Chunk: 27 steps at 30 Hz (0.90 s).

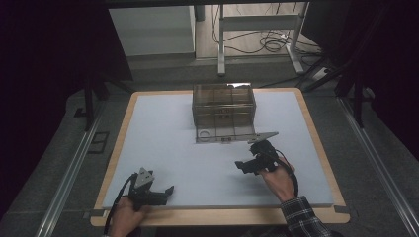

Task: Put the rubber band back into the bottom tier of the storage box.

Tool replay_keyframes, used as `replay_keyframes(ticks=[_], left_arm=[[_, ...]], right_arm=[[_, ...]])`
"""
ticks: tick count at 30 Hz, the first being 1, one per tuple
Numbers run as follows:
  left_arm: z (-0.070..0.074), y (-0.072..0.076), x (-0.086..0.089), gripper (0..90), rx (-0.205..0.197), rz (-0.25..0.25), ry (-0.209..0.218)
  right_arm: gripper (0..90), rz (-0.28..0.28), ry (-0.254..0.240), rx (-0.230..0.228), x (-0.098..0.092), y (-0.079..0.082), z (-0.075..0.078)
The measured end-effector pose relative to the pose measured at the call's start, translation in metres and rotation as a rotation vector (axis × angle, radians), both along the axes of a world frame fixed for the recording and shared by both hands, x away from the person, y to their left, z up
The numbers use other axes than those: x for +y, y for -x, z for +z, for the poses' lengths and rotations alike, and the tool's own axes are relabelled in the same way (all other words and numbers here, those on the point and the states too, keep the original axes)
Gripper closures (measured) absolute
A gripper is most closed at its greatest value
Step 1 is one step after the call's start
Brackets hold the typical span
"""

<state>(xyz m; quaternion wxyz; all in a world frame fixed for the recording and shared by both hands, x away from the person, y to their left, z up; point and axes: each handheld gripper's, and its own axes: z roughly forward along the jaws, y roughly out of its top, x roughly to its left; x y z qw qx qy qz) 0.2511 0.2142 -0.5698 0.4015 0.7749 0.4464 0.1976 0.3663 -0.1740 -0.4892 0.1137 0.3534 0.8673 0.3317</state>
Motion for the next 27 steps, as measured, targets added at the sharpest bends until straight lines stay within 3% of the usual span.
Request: replay_keyframes(ticks=[27], left_arm=[[0.000,0.000,0.000,0.0,0.001,0.000,0.000]], right_arm=[[9.3,0.009,0.070,0.045,-0.026,0.024,-0.012]])
